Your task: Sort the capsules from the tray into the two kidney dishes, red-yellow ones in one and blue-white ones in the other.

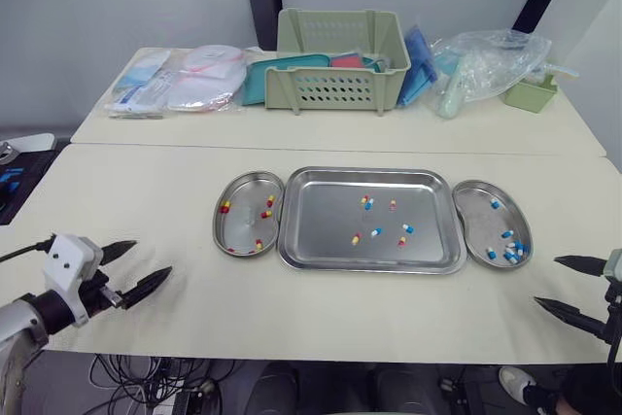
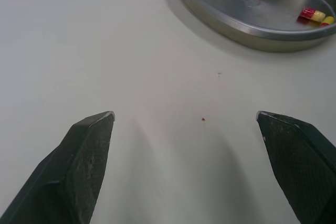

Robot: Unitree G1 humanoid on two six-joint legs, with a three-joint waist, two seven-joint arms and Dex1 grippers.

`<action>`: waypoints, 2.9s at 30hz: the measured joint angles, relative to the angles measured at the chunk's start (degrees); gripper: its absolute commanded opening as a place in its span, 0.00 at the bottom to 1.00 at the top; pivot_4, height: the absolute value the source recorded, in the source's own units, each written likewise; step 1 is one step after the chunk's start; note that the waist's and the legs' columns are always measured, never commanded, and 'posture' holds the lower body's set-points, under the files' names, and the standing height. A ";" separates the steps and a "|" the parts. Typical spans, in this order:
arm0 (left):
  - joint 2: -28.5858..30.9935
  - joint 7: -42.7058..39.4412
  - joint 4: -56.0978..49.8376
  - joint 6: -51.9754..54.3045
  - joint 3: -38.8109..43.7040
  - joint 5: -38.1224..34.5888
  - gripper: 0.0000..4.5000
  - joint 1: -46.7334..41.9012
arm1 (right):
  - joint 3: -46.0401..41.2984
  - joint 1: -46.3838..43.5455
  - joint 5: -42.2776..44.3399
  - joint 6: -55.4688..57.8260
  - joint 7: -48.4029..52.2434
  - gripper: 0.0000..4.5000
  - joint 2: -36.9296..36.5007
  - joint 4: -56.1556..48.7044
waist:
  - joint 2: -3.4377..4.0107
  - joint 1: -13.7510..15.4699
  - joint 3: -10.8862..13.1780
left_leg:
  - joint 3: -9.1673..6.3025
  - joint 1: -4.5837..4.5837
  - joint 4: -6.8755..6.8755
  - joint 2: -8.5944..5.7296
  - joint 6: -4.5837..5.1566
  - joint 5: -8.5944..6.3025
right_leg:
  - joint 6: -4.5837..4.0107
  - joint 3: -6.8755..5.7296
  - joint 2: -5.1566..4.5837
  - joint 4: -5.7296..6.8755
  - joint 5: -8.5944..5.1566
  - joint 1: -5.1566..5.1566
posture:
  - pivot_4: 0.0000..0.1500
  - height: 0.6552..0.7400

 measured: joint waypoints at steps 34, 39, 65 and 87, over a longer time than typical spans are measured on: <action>-4.37 9.41 -33.29 20.03 -5.90 -7.82 1.00 2.12 | 22.00 -0.51 -0.21 -1.37 -15.14 0.99 16.87 -25.23 | -0.03 0.37 -0.03 | -0.10 -0.01 0.05 0.02 -0.01 0.01 | 0.00 -0.05 -0.01 0.05 0.00 0.03 | 1.00 1.00; -6.06 17.66 -39.26 29.52 -16.85 -8.89 1.00 -10.39 | 24.88 -1.15 -0.27 -1.43 -16.73 0.99 17.52 -25.27 | -0.04 0.28 -0.04 | -0.13 0.00 0.06 -0.01 -0.01 0.01 | 0.01 -0.08 0.01 0.07 0.01 0.05 | 1.00 1.00; -25.49 29.57 -17.08 42.62 -48.44 7.65 0.81 -39.83 | 29.73 5.63 -3.64 -12.53 -19.41 1.00 21.02 -19.49 | -0.03 0.20 -0.04 | -0.11 -0.03 0.14 -0.05 -0.02 0.02 | 0.02 -0.05 0.01 0.08 0.01 0.04 | 1.00 1.00; -26.81 24.35 -13.39 41.79 -52.38 13.21 0.01 -42.36 | 31.23 4.99 -4.08 -11.71 -22.54 1.00 21.14 -20.51 | 0.02 0.19 -0.08 | -0.12 -0.02 0.14 -0.05 -0.03 0.02 | 0.02 -0.05 0.01 0.08 0.01 0.05 | 1.00 1.00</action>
